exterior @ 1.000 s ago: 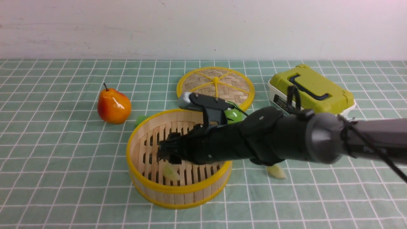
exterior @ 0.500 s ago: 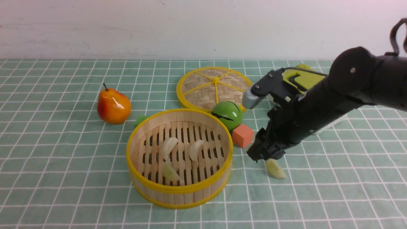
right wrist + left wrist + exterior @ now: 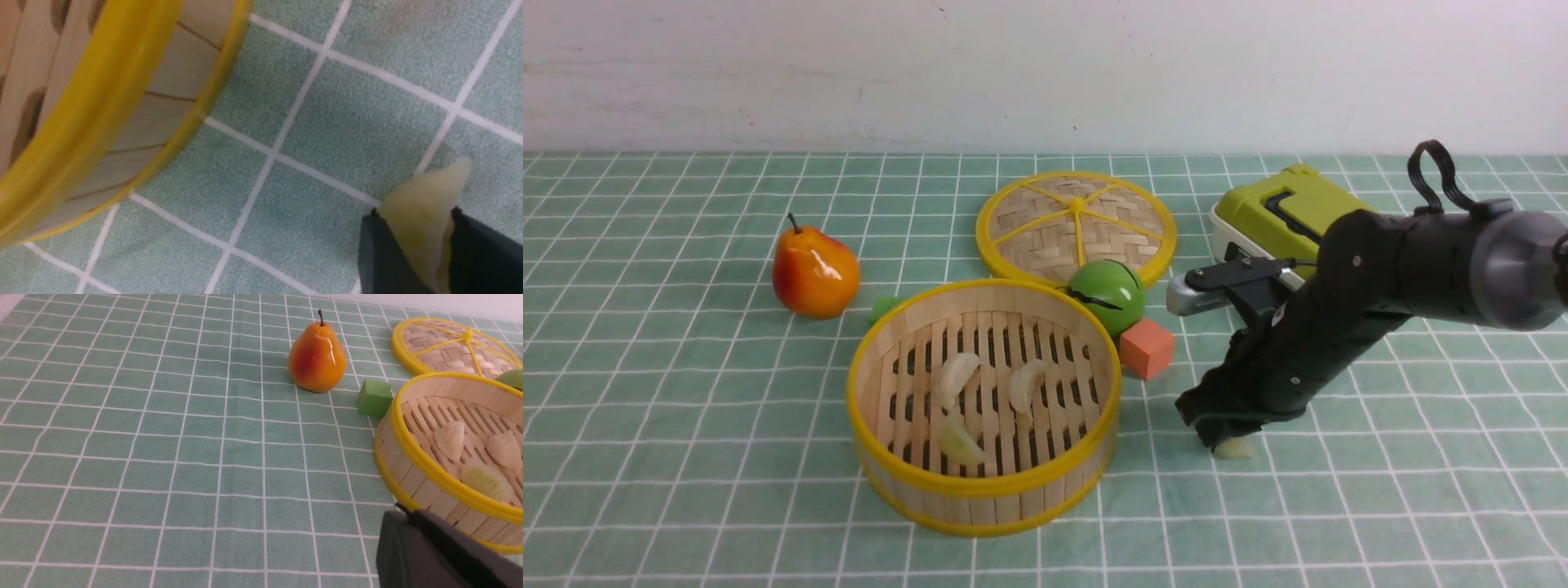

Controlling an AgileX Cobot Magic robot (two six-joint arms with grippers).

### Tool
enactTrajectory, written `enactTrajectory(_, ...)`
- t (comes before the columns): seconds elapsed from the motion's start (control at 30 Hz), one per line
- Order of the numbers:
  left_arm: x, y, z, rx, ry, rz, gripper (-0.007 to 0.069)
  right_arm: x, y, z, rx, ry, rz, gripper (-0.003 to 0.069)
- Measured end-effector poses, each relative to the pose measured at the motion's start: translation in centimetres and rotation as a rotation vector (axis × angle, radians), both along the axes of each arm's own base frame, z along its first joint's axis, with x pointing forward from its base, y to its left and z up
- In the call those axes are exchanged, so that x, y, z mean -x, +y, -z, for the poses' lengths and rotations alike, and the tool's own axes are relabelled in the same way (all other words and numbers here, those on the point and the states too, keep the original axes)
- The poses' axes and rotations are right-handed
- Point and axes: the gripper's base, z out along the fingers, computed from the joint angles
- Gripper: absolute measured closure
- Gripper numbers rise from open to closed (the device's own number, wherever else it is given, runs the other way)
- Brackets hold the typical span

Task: Put the dumplings into the steamer on the table with the blue tablecloth.
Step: 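Reach for and grasp a dumpling lying on the table beside the steamer, then place the dumpling in the bamboo steamer basket with the right gripper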

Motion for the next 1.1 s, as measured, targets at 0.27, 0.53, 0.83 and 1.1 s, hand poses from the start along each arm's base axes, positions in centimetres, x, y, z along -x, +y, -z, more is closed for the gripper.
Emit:
enactTrajectory(0.27,0.0,0.0,0.0,0.000,-0.001,0.001,0.0620,0.3,0.2,-1.4,-0.008,0.032,-0.020,0.0471)
enactTrajectory(0.53,0.0,0.0,0.0,0.001,-0.002,0.002,0.0613,2.1,5.4,-11.6,-0.266,-0.189,-0.137,0.0471)
enactTrajectory(0.83,0.0,0.0,0.0,0.001,-0.002,0.002,0.0603,3.7,14.1,-5.7,-0.263,-0.235,-0.340,0.0471)
enactTrajectory(1.1,0.0,0.0,0.0,0.001,-0.002,0.002,0.0596,2.7,14.5,-2.3,-0.197,-0.229,-0.342,0.0455)
